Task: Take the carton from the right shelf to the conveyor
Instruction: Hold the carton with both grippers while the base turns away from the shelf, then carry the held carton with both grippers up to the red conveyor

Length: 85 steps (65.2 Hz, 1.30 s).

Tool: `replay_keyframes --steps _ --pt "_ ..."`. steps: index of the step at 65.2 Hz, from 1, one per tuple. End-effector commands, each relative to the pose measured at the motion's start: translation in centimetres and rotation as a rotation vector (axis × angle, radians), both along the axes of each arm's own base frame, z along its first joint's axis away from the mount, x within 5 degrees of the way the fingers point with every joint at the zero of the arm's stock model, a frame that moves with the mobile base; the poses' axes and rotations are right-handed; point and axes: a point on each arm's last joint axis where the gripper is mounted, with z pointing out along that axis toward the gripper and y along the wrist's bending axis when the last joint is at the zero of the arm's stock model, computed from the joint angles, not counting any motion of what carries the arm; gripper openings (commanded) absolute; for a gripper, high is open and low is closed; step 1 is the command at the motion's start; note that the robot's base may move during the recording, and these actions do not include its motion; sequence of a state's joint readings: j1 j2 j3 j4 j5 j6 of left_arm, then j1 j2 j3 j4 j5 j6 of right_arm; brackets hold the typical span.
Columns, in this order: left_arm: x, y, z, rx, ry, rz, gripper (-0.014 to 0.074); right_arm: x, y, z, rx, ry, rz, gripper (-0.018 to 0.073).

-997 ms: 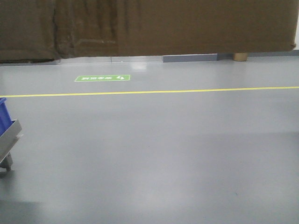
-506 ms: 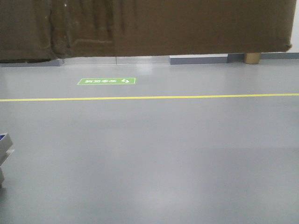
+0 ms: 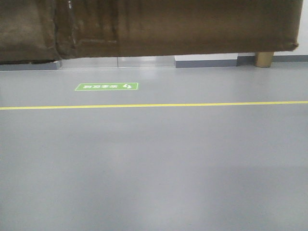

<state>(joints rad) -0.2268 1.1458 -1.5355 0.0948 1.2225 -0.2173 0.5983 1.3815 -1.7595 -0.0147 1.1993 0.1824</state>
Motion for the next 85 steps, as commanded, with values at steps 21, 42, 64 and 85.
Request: replay_keyframes --steps 21,42,64,85 --pt "-0.3 0.5 0.6 0.040 -0.047 0.018 -0.0015 0.5 -0.3 1.7 0.056 -0.179 -0.010 -0.0069" --pt "-0.3 0.5 0.6 0.040 -0.047 0.018 -0.0015 0.8 0.0 2.3 0.100 -0.248 -0.008 -0.0069" --pt "-0.2 0.6 0.6 0.058 -0.051 0.027 -0.0015 1.0 0.1 2.6 0.123 -0.283 -0.007 -0.0069" --pt "-0.2 0.7 0.6 0.062 -0.052 0.029 -0.0015 1.0 0.1 2.6 0.123 -0.283 -0.007 -0.0069"
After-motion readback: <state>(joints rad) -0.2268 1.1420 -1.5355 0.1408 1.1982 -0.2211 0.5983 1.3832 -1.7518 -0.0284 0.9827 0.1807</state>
